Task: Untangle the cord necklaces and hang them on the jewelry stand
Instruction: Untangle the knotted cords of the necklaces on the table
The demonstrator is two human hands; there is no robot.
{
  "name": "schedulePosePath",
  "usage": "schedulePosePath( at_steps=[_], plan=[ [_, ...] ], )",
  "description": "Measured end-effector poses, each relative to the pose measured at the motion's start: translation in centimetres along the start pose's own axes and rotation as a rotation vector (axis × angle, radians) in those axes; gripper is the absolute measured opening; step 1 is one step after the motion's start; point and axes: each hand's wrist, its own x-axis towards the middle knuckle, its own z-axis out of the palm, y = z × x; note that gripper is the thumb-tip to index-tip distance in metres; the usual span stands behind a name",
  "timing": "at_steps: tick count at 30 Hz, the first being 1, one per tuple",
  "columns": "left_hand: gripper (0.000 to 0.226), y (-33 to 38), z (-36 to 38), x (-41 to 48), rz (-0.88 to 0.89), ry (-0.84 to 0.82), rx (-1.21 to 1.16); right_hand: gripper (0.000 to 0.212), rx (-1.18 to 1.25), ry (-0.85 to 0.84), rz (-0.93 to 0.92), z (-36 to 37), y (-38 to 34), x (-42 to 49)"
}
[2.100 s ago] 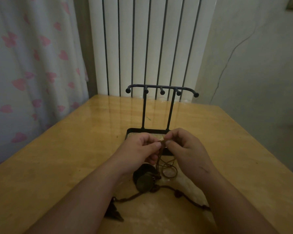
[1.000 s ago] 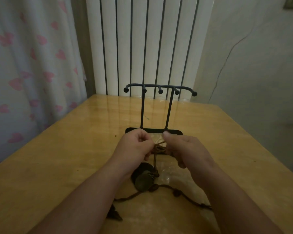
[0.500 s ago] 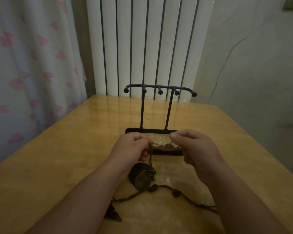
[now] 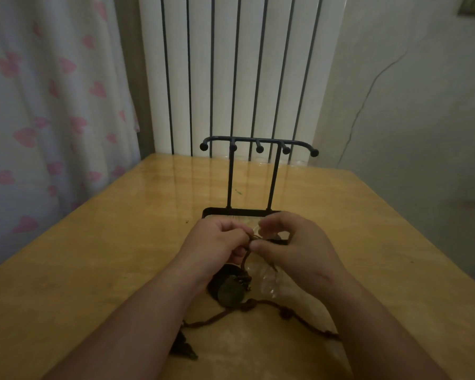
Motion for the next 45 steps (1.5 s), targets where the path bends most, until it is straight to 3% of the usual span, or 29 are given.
schedulePosePath(
  at_steps=[2,4,9,13,18,21,25,27,31,39,45],
  plan=[
    [0.020,0.0,0.0,0.0,0.001,-0.009,-0.009,0.016,-0.113,-0.016,-0.024,0.3,0.0,0.1],
    [0.022,0.0,0.0,0.0,-0.004,0.011,-0.008,0.010,-0.044,-0.015,-0.014,0.1,-0.2,0.1],
    [0.018,-0.2,0.1,0.3,-0.031,0.051,0.050,0.019,0.718,0.135,0.346,-1.2,-0.3,0.3],
    [0.018,-0.4,-0.2,0.7,-0.045,0.064,0.100,0.020,1.100,0.263,0.378,-2.0,-0.2,0.3],
    [0.016,-0.3,-0.3,0.6,-0.048,0.079,0.059,0.029,0.807,0.283,0.404,-2.1,0.1,0.2],
    [0.013,-0.1,-0.5,0.6,-0.041,0.063,0.011,0.028,0.391,0.298,0.381,-1.7,0.4,0.5],
    [0.007,-0.4,-0.5,0.8,-0.034,0.032,0.000,0.011,-0.037,0.224,0.314,-1.3,0.8,0.5],
    [0.006,-0.6,-0.4,0.9,-0.032,0.030,0.007,0.023,-0.065,0.188,0.244,-1.2,0.6,0.3],
    [0.004,-0.7,-0.4,1.0,-0.022,0.031,-0.028,0.023,0.043,0.050,0.044,-0.6,-0.2,-0.1],
    [0.005,-0.9,-0.5,1.1,-0.015,-0.007,-0.076,0.032,-0.177,-0.093,0.100,1.7,0.3,0.0],
    [0.009,-0.8,-0.5,1.0,-0.006,0.030,-0.022,0.006,-0.191,-0.102,0.080,2.0,0.3,0.1]
  ],
)
